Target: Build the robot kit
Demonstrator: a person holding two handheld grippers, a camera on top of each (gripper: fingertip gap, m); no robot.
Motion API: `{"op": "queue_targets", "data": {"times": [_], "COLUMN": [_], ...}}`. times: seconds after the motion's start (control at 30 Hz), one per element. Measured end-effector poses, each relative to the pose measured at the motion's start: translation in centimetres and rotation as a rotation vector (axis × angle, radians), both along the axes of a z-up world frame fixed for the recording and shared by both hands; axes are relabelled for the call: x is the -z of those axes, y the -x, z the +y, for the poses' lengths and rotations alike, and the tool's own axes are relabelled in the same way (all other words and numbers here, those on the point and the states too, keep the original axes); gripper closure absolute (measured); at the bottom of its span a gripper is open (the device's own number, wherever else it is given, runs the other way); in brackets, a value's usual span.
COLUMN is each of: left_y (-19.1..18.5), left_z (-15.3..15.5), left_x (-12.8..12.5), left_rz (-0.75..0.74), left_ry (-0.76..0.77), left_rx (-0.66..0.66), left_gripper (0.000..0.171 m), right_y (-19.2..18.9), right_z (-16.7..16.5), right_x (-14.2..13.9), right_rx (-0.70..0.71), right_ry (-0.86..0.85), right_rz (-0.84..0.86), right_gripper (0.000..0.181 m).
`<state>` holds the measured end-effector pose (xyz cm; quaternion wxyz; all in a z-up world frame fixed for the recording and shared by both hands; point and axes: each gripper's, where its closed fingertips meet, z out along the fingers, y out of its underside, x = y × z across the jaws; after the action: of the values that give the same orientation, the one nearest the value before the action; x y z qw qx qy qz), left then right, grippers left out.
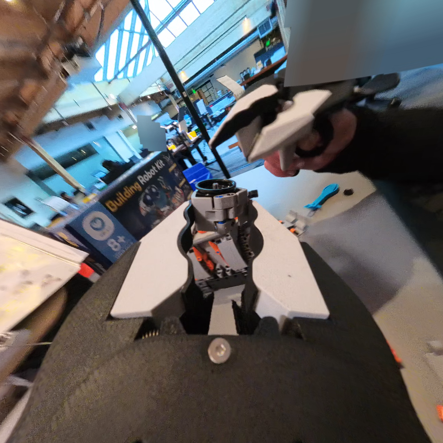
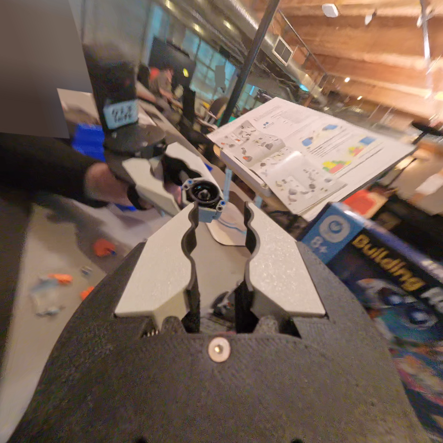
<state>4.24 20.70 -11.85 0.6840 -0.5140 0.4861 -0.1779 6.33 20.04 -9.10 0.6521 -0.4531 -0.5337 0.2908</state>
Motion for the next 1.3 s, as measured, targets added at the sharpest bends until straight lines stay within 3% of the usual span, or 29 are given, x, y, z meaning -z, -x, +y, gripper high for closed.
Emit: {"op": "queue_targets", "data": {"times": [0.13,0.4,0.53,0.67,1.3], "left_y": [-0.7,-1.2,-1.8,-2.0,-1.0], "left_z": [-1.1,-2.5,-3.1,-3.3,-0.8], "left_x": [-0.4,-1.5,-1.4,-1.4,-0.5], "left_rz": [0.093,0.16,0.186,0.192,0.201], "left_ry": [-0.206,-0.421,-0.468,-0.489,-0.423], "left_rx": [-0.055,-0.11,-0.108,-0.109,-0.218], "left_gripper": [0.129,0.129,0.129,0.129,0.13], "right_y": [0.4,1.8,1.7,1.8,1.7], "right_z": [0.0,-2.0,-3.0,-3.0,-0.9], "right_x": [0.8,1.6,0.8,1.0,1.2], "right_rx": [-0.163,-0.439,-0.534,-0.531,-0.248], "right_ry": [0.316,0.672,0.702,0.693,0.437], "right_rz": [0.049,0.093,0.126,0.115,0.07], "right_gripper": [0.14,0.132,0.135,0.145,0.152]}}
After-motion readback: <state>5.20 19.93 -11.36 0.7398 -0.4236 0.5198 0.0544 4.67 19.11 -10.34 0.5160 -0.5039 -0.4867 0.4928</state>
